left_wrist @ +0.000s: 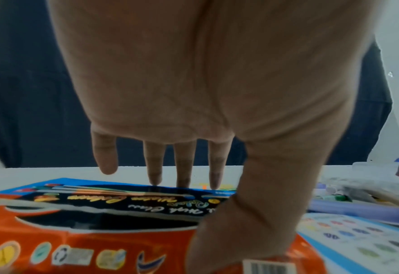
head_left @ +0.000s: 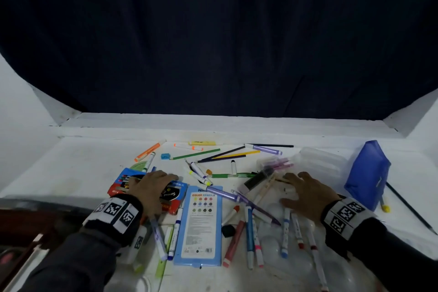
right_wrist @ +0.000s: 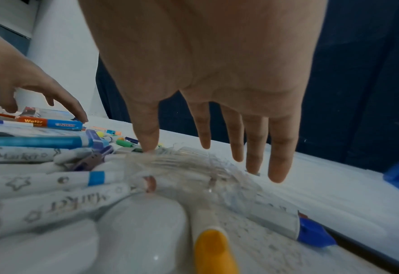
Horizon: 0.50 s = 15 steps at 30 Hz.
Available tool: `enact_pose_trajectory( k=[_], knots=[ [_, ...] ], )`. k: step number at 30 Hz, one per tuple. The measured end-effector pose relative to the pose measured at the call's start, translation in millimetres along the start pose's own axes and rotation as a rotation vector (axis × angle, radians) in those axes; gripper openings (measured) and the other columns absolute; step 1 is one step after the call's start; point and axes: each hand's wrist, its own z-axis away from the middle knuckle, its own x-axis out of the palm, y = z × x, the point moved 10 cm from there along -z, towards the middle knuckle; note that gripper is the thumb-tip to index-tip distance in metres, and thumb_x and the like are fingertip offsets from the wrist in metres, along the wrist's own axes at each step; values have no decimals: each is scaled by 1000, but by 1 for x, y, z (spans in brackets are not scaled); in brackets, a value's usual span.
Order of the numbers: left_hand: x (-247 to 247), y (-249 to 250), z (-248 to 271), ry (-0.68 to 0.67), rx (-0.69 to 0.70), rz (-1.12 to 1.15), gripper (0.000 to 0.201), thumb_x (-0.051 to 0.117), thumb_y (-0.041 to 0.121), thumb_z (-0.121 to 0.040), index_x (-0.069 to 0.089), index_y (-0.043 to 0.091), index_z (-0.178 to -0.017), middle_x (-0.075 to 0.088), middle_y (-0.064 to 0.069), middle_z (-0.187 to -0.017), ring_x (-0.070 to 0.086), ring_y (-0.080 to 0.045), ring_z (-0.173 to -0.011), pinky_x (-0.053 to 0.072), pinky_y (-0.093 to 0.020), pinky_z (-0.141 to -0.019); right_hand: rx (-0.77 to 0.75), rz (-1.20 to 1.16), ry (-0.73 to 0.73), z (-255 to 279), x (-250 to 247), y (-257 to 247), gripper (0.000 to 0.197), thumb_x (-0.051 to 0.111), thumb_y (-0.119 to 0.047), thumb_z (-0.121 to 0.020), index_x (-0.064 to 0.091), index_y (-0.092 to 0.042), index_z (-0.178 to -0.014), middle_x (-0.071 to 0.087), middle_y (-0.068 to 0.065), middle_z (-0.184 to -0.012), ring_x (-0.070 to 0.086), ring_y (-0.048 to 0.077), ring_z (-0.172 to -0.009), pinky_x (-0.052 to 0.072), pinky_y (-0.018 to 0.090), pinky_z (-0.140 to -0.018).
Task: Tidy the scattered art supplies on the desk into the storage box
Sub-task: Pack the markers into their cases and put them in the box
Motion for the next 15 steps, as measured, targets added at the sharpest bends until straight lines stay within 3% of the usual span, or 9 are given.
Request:
enact_pose_trajectory(
  k=[3,6,12,15],
  knots=[
    [-10,0,-2,97,12,21,85,73,27,-72,29,44,-143,40,7,-135,38,-17,-131,28,-48,-106,8,-26,-8,-2,1,-1,77,57,-61,-84,24,-30,-146,35,5,-142,46,26,-127,45,40,-100],
    [-25,1,0,201,18,22,71,75,40,-75,36,47,-133,41,10,-119,45,-14,-120,27,-50,-105,23,-73,44,1,-7,-1,80,63,-54,-83,24,-27,-148,32,7,-144,44,28,-127,44,35,-101],
    [-30,8,18,161,57,-19,57,74,44,-77,45,44,-125,43,13,-120,50,-11,-115,26,-46,-103,-34,-192,204,37,-35,-15,89,71,-46,-74,24,-27,-147,44,6,-133,43,25,-118,42,34,-98],
    [-49,8,39,287,55,-24,37,68,38,-83,47,42,-113,49,16,-112,51,-11,-111,25,-41,-91,-118,-200,269,69,-43,-34,87,71,-46,-74,26,-28,-146,44,0,-132,42,20,-117,41,31,-98]
  ],
)
